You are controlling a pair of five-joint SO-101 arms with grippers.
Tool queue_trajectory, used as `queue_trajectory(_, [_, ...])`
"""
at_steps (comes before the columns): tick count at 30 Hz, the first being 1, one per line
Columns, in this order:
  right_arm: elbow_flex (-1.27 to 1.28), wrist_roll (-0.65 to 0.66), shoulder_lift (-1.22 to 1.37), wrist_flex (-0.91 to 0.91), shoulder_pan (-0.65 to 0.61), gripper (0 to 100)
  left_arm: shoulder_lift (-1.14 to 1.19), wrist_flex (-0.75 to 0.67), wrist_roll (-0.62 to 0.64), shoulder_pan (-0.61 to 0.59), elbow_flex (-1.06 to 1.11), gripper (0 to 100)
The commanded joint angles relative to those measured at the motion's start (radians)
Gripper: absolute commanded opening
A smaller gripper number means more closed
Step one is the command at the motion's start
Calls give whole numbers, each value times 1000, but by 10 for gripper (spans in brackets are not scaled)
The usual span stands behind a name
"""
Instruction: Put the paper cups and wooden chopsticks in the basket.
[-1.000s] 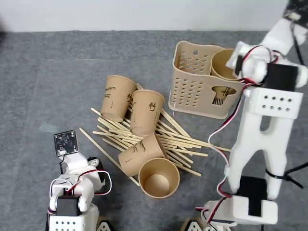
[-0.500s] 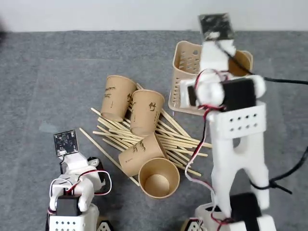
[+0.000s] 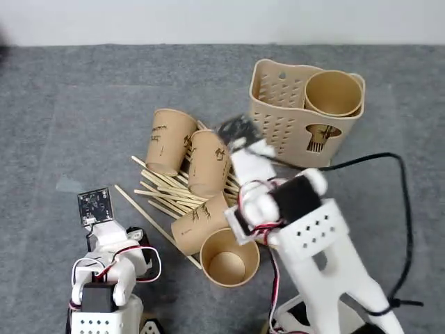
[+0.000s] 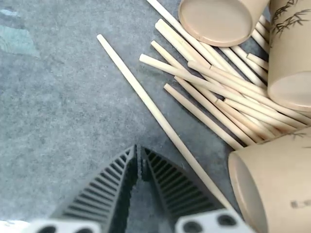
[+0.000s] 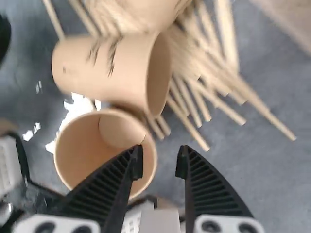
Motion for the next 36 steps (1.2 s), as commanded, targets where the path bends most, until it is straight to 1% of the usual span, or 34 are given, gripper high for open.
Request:
queue_trajectory(1, [52, 9, -41, 33, -42, 126, 2, 5, 6, -2, -7, 14])
queue_trajectory(7, [140, 12, -41, 27, -44, 126, 2, 5, 6, -2, -7, 14])
queue_trajectory(13, [275, 14, -41, -82, -44, 123, 2, 5, 6, -2, -7, 14])
queue_trajectory(17, [310, 14, -41, -99, -42, 120, 2, 5, 6, -2, -7, 14])
queue_trajectory(18, [310, 14, -45, -99, -41, 110, 2, 5, 6, -2, -7, 14])
queue_trajectory(20, [302, 14, -51, -99, -42, 41, 2, 5, 6, -2, -7, 14])
queue_trajectory(21, [285, 14, -51, -97, -42, 2, 2, 5, 6, -2, -7, 14])
queue_trajectory(23, [249, 14, -51, -65, -39, 23, 2, 5, 6, -2, -7, 14])
queue_trajectory(25, [184, 14, -51, -7, -38, 5, 2, 5, 6, -2, -7, 14])
queue_trajectory(27, [92, 15, -51, 47, -38, 8, 2, 5, 6, -2, -7, 14])
queue_trajectory(28, [49, 15, -53, 45, -33, 8, 2, 5, 6, -2, -7, 14])
queue_trajectory(31, [-52, 29, -50, 44, 24, 7, 2, 5, 6, -2, -7, 14])
queue_trajectory(36, [-230, 123, -47, 44, 140, 7, 2, 5, 6, -2, -7, 14])
